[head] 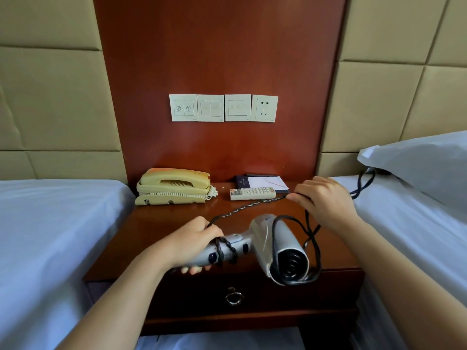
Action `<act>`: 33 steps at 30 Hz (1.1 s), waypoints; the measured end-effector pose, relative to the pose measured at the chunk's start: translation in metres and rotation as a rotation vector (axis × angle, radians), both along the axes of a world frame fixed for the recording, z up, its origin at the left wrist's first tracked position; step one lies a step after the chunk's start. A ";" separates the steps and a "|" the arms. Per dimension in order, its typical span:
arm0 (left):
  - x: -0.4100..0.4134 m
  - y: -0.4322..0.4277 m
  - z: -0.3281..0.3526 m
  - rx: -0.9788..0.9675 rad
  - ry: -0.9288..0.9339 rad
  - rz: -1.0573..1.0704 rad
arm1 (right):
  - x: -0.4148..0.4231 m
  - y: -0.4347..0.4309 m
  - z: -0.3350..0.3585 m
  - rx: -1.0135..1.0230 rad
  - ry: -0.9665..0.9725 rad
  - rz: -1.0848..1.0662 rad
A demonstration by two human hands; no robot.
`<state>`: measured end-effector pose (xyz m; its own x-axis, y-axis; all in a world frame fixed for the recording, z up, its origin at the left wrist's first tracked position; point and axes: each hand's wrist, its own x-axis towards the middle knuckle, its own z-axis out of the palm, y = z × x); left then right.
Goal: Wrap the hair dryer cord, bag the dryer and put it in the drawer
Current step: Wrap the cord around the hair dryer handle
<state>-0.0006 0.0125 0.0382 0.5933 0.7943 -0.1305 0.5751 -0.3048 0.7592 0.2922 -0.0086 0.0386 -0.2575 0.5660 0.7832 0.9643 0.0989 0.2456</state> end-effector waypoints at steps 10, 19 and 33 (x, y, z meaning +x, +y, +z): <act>-0.001 0.005 -0.002 0.291 0.214 0.051 | 0.023 -0.003 -0.007 0.021 -0.110 -0.125; 0.019 -0.009 0.002 -0.024 -0.169 -0.106 | 0.026 0.007 -0.024 -0.037 -0.021 -0.299; 0.018 0.025 -0.018 -0.612 -0.805 0.051 | 0.007 0.000 -0.033 -0.228 -0.081 -0.077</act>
<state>0.0169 0.0375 0.0204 0.6518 0.7519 -0.0995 -0.1756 0.2773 0.9446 0.2994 -0.0082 0.0057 -0.2634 0.7463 0.6113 0.9493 0.0878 0.3018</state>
